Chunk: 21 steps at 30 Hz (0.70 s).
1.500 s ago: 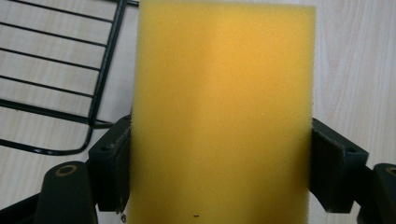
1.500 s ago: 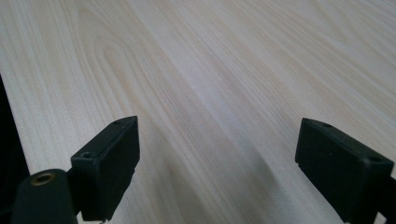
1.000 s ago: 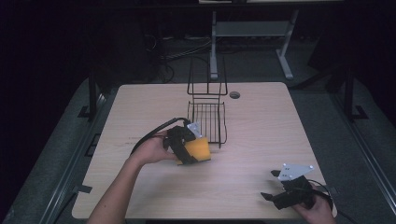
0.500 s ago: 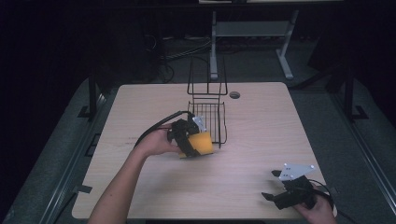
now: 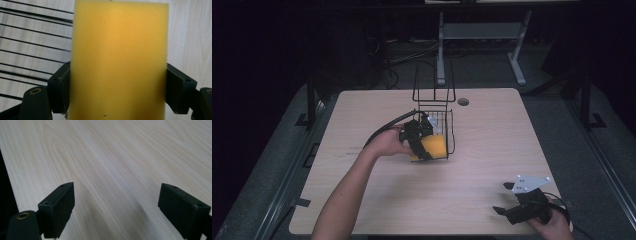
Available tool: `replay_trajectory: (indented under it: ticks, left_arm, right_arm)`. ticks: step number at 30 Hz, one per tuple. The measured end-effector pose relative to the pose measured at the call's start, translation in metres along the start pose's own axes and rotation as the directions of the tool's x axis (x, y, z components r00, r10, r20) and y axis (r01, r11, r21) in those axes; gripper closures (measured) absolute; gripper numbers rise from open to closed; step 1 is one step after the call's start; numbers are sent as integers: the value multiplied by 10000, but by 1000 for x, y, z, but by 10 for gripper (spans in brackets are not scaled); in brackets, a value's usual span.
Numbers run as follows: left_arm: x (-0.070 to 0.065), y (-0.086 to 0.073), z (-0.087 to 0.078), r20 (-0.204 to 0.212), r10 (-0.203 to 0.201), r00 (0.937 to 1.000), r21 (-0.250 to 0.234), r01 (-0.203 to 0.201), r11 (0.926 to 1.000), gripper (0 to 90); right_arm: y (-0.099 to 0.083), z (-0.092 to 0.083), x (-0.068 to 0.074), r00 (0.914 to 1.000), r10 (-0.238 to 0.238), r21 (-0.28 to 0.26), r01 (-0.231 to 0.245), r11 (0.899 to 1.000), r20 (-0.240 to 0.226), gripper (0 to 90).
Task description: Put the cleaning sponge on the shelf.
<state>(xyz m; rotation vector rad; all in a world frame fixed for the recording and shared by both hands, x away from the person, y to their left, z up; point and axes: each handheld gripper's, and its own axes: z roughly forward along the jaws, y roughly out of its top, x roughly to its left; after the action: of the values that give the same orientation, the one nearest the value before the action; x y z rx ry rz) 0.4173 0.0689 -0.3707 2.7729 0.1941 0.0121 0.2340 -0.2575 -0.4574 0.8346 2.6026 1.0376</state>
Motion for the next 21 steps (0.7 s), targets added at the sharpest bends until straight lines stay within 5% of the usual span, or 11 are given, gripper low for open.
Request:
replay_trajectory:
  ticks: [21]
  left_arm:
    - [22, 1, 9, 10, -304, 9995, 50, 304, 9995, 217]
  right_arm:
    - [0, 1, 0, 10000, -24, 40, 24, 10000, -30, 136]
